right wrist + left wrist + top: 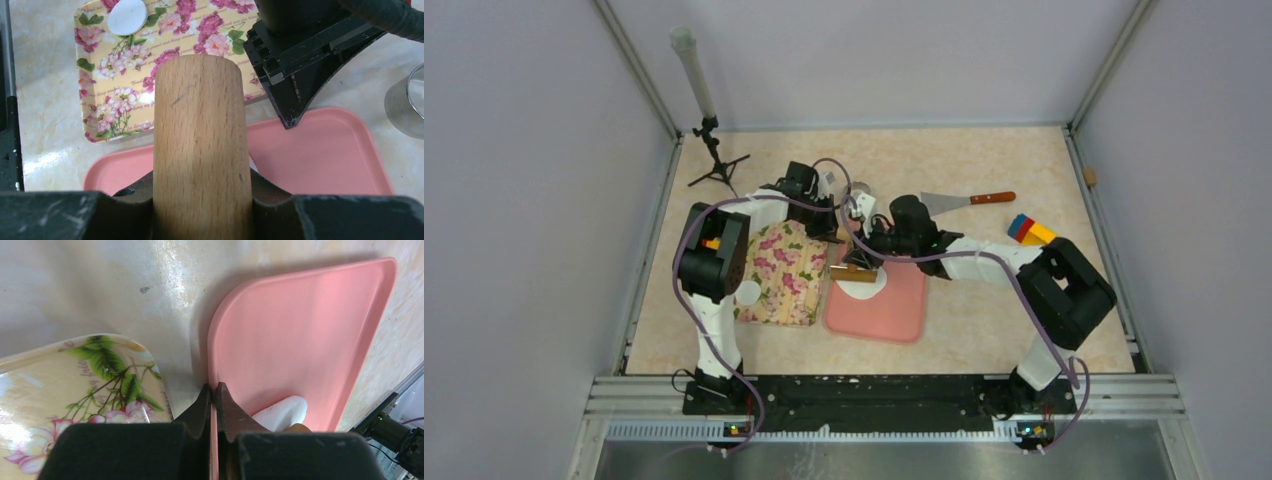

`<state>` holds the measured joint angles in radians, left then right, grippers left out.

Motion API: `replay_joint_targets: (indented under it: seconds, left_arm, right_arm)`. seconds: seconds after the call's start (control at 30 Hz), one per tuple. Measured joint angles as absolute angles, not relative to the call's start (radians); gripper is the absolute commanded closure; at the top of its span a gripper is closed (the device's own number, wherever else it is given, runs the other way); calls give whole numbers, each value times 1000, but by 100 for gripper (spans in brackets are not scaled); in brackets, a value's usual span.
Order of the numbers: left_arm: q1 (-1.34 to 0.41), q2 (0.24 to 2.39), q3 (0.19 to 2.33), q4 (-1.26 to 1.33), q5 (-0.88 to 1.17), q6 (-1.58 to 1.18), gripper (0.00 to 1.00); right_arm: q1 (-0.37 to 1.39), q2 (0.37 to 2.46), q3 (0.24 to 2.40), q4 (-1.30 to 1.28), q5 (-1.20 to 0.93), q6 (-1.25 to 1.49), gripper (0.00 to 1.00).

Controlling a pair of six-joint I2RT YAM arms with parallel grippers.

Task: Roll out the dumpling wrappers from the dough

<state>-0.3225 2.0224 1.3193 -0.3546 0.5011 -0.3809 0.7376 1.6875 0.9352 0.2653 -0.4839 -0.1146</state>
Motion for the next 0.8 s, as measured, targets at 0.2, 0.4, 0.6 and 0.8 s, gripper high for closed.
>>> replay_joint_targets:
  seconds: [0.2, 0.4, 0.6, 0.8]
  left_arm:
    - [-323, 2022, 1318, -353, 501, -381, 100]
    - [-323, 2022, 1318, -353, 501, -381, 100]
    - [-323, 2022, 1318, -353, 501, -383, 100]
    - [-323, 2022, 1318, -353, 501, -383, 100]
  right_arm:
    - [739, 1682, 936, 242, -506, -170, 100]
    - [743, 1671, 936, 213, -531, -236, 100]
    - [743, 1671, 942, 183, -553, -262, 100]
    - [744, 1686, 973, 133, -563, -261, 100]
